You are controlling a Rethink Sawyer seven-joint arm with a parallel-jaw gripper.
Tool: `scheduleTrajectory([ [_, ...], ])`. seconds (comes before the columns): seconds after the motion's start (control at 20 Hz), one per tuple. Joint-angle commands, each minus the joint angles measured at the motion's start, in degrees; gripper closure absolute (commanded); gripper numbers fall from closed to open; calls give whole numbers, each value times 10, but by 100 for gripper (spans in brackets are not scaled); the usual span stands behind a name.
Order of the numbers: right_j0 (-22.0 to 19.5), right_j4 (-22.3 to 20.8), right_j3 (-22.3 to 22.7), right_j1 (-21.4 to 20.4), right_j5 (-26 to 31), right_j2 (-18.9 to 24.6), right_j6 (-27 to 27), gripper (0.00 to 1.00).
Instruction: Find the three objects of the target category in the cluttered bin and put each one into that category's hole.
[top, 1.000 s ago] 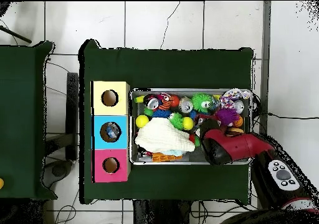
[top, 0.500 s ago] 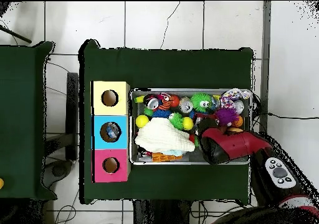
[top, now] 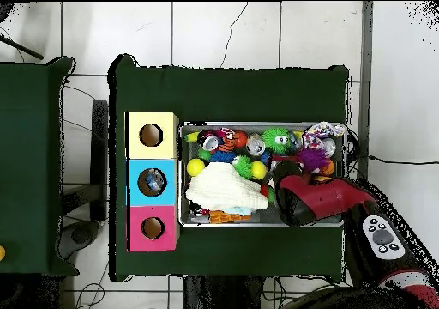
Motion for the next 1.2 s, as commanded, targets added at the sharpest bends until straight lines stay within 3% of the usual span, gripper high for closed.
scheduleTrajectory([
  [0.05,-5,-55,-35,-16,55,-6,-45,0],
  [0.7,20,-67,-54,-24,48,-39,-35,0],
  [0.9,39,-60,-56,-29,35,-68,-26,0],
  [1.2,26,-66,-38,-57,59,-49,-39,0],
])
